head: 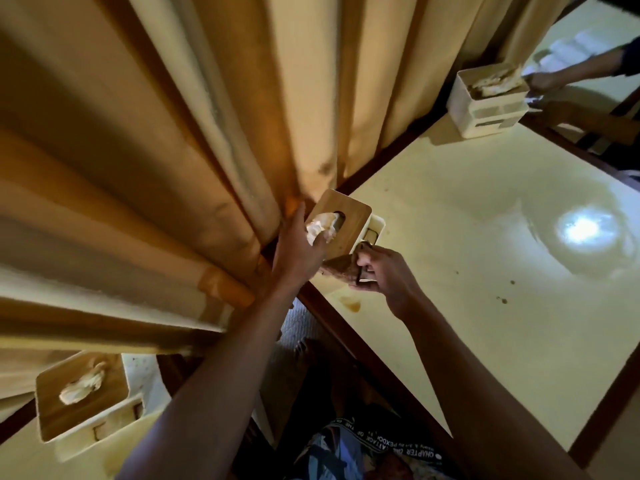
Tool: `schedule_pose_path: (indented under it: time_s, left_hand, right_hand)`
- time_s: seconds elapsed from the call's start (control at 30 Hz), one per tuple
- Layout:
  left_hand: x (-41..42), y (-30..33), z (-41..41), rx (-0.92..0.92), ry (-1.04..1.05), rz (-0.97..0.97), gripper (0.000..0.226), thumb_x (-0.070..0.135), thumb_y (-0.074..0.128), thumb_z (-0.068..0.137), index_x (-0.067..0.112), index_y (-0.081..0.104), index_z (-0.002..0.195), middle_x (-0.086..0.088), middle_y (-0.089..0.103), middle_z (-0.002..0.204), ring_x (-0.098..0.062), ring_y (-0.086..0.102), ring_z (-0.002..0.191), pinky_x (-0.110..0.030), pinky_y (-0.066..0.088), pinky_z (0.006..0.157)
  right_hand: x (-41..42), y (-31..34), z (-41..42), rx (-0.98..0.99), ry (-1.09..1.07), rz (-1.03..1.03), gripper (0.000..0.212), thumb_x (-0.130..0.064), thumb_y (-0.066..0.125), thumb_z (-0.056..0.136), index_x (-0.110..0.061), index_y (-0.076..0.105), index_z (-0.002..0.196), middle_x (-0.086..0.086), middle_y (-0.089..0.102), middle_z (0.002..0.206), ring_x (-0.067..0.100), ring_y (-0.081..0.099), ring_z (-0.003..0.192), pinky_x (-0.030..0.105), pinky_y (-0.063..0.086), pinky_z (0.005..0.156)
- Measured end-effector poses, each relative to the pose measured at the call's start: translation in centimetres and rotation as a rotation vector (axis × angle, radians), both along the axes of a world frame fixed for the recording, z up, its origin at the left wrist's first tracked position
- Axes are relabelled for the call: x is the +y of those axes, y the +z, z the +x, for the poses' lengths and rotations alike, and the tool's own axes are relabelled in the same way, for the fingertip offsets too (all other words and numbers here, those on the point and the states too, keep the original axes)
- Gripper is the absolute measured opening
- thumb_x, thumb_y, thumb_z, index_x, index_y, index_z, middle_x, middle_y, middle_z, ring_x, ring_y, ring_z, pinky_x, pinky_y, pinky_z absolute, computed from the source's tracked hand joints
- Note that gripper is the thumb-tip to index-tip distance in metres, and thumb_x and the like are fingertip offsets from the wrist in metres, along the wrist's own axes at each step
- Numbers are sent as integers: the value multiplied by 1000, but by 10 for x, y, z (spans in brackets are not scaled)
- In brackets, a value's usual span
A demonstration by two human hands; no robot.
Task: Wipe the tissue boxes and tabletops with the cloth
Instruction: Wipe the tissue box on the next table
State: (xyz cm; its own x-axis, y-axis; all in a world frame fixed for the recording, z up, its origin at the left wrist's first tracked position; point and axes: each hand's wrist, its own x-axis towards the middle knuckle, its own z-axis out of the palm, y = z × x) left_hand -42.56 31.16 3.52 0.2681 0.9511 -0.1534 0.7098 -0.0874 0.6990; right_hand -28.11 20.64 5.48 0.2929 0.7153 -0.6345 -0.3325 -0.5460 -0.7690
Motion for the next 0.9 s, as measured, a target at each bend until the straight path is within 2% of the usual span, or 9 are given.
schedule_pose_path:
  time_s: [0.1,0.2,0.33,0.47,0.53,0.6,0.73,0.83,0.9]
  left_hand:
    - [-35,12,-18,-159,-7,81,42,30,68,100,21,60,140,6,64,137,-7,60,122,-28,49,103]
    - [-54,21,-27,-237,-238,-37,56,39,72,95,22,55,146,9,58,141,9,51,120,-8,42,101]
    - [-51,18,-45,-140,-238,-30,83,39,88,80,25,47,151,16,50,141,1,45,125,-3,34,97]
    - [-50,12,-68,-182,-11,-102,49,10,73,94,13,59,141,14,63,112,-1,65,98,-11,51,84]
    - [-44,3,-76,-104,91,-109,39,21,65,99,28,62,137,12,68,115,-13,67,108,-33,56,96]
    - [-37,-7,-83,-51,171,-139,28,37,61,100,37,62,128,9,71,118,-19,67,111,-44,57,99]
    - [-23,-7,-81,-112,294,-170,23,38,60,102,30,67,123,5,74,106,-18,72,97,-45,62,88]
    - [-3,-12,-80,-112,300,-180,41,57,52,97,35,64,130,-2,74,111,-31,70,101,-51,60,88]
    - [11,-15,-77,-126,293,-203,44,58,48,97,36,65,130,-5,74,116,-34,66,110,-47,55,96]
  right_hand:
    - [6,4,-6,-81,45,51,17,-5,57,93,-10,73,96,12,77,96,32,75,98,42,63,78]
    - [15,11,-15,-35,83,82,19,-13,56,99,-16,75,100,7,81,94,24,77,97,37,62,78]
    - [25,23,-25,38,160,129,26,-22,52,105,-9,75,109,15,80,99,32,76,98,40,60,82]
    - [36,24,-40,74,250,196,22,-21,55,101,-3,68,103,17,77,97,30,76,91,36,59,72]
    - [46,15,-43,-134,237,236,13,-23,60,98,-17,71,93,6,78,94,24,74,89,39,54,79]
    - [55,7,-42,-575,279,268,7,-28,68,94,-27,70,100,2,76,106,20,70,102,37,52,87]
    - [76,-1,-43,-1116,577,245,51,-37,69,93,-25,56,140,11,49,150,33,35,143,47,38,113]
    - [87,-13,-42,-1235,811,-38,62,-59,65,90,-39,45,145,14,11,170,42,4,157,66,15,123]
    - [86,-23,-37,-1205,824,-110,75,-64,69,84,-36,41,147,13,7,171,42,2,158,67,17,121]
